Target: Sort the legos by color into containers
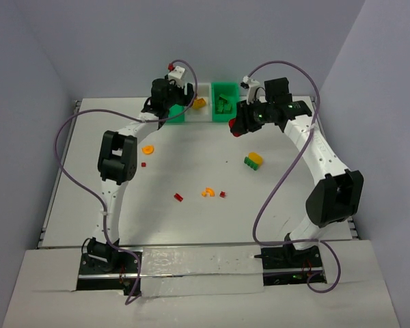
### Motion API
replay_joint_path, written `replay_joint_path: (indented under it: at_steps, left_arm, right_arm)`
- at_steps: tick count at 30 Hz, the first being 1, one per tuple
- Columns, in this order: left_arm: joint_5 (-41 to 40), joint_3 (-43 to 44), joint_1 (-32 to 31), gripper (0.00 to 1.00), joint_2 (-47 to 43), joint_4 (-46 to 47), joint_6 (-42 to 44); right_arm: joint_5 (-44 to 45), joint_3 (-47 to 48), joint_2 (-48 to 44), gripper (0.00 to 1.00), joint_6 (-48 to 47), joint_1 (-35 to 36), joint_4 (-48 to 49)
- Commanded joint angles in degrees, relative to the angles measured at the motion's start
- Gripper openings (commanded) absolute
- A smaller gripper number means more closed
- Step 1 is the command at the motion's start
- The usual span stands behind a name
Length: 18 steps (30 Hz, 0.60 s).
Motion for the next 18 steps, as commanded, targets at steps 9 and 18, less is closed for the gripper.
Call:
replay_joint_path:
  at_steps: [9, 18]
  left_arm:
    - [11.42, -6.25, 9.47, 0.99, -28.86, -10.56, -12.42]
    - [8.92, -39.43, 25.12, 0.99, -62.13, -26.58, -4.44]
  right_arm:
    - [14.32, 23.86, 18.04, 0.0, 6.63, 8.43, 15.61]
    - [25.33, 36.26, 36.74, 0.0, 16.44, 16.57, 31.75]
